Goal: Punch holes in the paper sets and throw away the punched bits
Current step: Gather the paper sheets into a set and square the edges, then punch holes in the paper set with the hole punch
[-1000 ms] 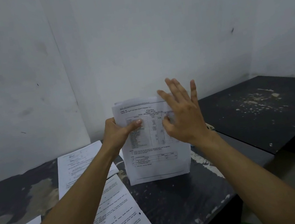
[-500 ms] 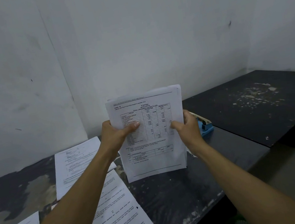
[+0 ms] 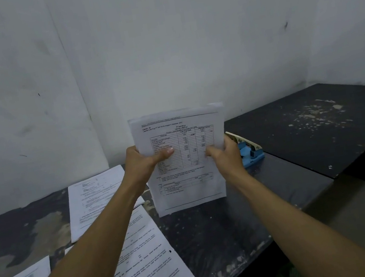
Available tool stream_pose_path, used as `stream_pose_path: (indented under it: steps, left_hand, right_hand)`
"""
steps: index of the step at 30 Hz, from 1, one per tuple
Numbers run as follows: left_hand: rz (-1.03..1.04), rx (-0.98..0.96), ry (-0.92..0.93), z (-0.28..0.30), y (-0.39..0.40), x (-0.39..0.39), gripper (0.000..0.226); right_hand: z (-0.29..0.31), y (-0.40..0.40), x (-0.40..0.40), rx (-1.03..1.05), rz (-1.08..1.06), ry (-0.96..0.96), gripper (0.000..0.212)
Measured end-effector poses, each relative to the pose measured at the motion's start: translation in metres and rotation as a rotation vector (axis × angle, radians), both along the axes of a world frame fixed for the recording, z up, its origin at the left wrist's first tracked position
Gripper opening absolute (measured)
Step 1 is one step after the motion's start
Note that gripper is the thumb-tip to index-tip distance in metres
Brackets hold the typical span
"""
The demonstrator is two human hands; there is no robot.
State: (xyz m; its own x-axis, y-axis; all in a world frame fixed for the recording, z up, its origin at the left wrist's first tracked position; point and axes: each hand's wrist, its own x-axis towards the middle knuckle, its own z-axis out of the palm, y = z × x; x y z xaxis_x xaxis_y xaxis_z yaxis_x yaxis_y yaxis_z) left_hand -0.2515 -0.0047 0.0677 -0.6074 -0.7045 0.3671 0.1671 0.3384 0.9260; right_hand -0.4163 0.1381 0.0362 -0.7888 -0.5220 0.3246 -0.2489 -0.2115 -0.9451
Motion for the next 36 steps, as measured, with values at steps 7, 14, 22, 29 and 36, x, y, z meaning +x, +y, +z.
stream_pose_path:
  steps: [7, 14, 22, 29, 36]
  left_hand:
    - [0.0, 0.041, -0.008, -0.008, 0.0, 0.001, 0.043]
    - [0.006, 0.057, 0.05, -0.002, 0.004, -0.003, 0.037]
    - [-0.042, 0.124, 0.084, 0.045, -0.003, -0.022, 0.04]
    - [-0.135, 0.26, 0.025, 0.026, -0.007, -0.037, 0.028]
    - [0.007, 0.269, -0.051, -0.017, -0.014, -0.066, 0.012]
  right_hand:
    - [-0.004, 0.001, -0.002, 0.059, 0.032, 0.0, 0.032]
    - [-0.012, 0.011, -0.008, 0.054, 0.087, -0.072, 0.026]
    - [0.023, 0.017, -0.03, 0.031, 0.142, 0.001, 0.019]
    - [0.046, 0.012, -0.064, 0.128, 0.155, -0.007, 0.009]
    - [0.047, 0.002, -0.104, 0.29, 0.124, 0.041, 0.012]
